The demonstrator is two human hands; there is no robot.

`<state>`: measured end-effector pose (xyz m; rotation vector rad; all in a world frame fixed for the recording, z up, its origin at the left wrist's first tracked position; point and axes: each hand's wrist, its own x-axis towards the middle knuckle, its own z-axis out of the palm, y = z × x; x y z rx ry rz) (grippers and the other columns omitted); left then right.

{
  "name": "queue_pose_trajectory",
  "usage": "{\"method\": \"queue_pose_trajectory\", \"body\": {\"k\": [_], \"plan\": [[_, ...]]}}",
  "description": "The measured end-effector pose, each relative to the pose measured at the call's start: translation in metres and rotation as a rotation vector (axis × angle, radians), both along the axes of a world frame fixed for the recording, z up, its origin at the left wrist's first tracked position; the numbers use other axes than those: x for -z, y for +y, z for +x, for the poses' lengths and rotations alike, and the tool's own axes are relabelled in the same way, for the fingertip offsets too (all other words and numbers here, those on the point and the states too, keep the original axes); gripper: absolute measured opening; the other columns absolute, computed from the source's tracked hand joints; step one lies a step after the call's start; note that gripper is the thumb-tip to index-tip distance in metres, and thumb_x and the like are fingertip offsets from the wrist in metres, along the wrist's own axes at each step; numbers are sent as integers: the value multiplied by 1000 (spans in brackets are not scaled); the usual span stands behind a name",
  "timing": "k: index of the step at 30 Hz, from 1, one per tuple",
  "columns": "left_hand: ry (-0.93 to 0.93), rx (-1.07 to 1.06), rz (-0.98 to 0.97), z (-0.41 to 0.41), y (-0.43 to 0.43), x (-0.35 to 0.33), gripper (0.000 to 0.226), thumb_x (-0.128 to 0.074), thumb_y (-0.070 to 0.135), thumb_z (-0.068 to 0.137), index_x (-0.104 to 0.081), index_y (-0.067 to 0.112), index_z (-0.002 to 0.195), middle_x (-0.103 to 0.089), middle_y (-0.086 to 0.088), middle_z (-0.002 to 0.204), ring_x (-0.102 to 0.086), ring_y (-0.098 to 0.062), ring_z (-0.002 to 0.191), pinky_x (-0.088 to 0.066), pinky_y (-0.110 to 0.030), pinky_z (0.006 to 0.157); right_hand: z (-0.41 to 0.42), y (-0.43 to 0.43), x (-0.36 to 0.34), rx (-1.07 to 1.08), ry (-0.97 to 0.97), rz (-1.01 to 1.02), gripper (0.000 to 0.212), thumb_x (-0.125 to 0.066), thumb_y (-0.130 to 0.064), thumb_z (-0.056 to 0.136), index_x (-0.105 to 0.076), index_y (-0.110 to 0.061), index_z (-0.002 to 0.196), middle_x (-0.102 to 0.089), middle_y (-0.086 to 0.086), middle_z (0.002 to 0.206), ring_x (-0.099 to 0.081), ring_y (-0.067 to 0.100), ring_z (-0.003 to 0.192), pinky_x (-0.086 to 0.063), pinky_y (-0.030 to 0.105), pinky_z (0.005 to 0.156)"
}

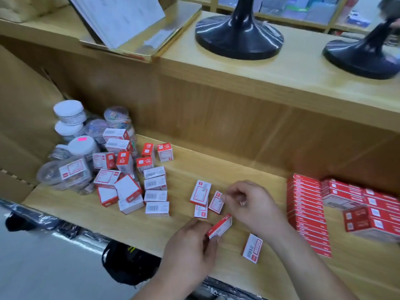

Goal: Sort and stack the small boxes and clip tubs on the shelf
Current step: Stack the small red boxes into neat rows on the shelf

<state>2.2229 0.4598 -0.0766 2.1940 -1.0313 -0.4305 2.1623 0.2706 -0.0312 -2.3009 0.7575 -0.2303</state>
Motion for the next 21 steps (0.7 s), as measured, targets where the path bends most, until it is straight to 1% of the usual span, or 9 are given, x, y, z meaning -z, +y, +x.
{"method": "queue_pose_trajectory", "body": {"k": [2,4,7,10,12,15,18,19,21], "plan": [[24,-73,-55,8,14,-2,20,-59,48,81,-65,30,86,-53,11,74,-55,-9,67,-46,-28,58,25,-1,2,-73,128,-65,32,-68,-52,83,-67,-30,106,-58,-13,99,-58,11,98,-51,36,87],[35,-132,-87,16,27,-7,15,-65,42,81,-60,29,77,-48,12,65,-48,-8,58,-36,-21,53,49,3,3,-169,287,-117,51,-66,-61,83,-60,-27,121,-53,-6,109,-52,18,114,-48,39,94],[40,-181,-81,24,44,-11,22,-67,40,81,-52,29,70,-45,9,63,-45,-8,56,-32,-21,52,70,14,3,-274,409,-164,66,-66,-65,81,-55,-22,130,-48,1,122,-42,23,126,-44,40,102],[59,-226,-82,27,55,-13,26,-64,45,82,-51,27,69,-48,7,65,-48,-11,56,-34,-22,51,78,17,2,-295,452,-138,67,-71,-62,79,-55,-22,131,-49,0,123,-41,21,127,-44,40,102],[75,-250,-103,27,57,-15,26,-66,44,83,-53,27,69,-50,8,66,-48,-10,56,-34,-21,50,79,19,1,-261,392,-102,55,-77,-54,77,-59,-28,123,-52,-5,116,-48,18,119,-47,38,98],[132,-266,-142,26,55,-17,28,-70,40,85,-54,25,68,-50,7,59,-44,-9,52,-32,-21,48,74,19,-5,-167,217,94,23,-77,-31,82,-61,-32,98,-60,-9,96,-61,13,89,-54,33,79],[177,-223,-170,25,52,-18,26,-68,42,86,-58,22,72,-49,5,58,-42,-8,50,-32,-25,48,54,20,-21,-40,47,347,19,-77,-13,84,-62,-24,91,-61,-6,77,-56,5,57,-50,28,56],[180,-199,-178,25,51,-18,25,-67,42,86,-59,22,73,-49,6,59,-42,-8,51,-33,-25,49,43,20,-28,15,-24,402,20,-77,-9,84,-63,-21,91,-60,-5,74,-54,3,53,-47,24,52],[152,-134,-183,24,45,-19,21,-67,42,86,-61,25,76,-50,8,62,-46,-9,54,-35,-26,50,13,19,-41,132,-158,460,21,-77,-2,82,-63,-16,91,-60,-5,72,-53,2,53,-45,19,53]]}}
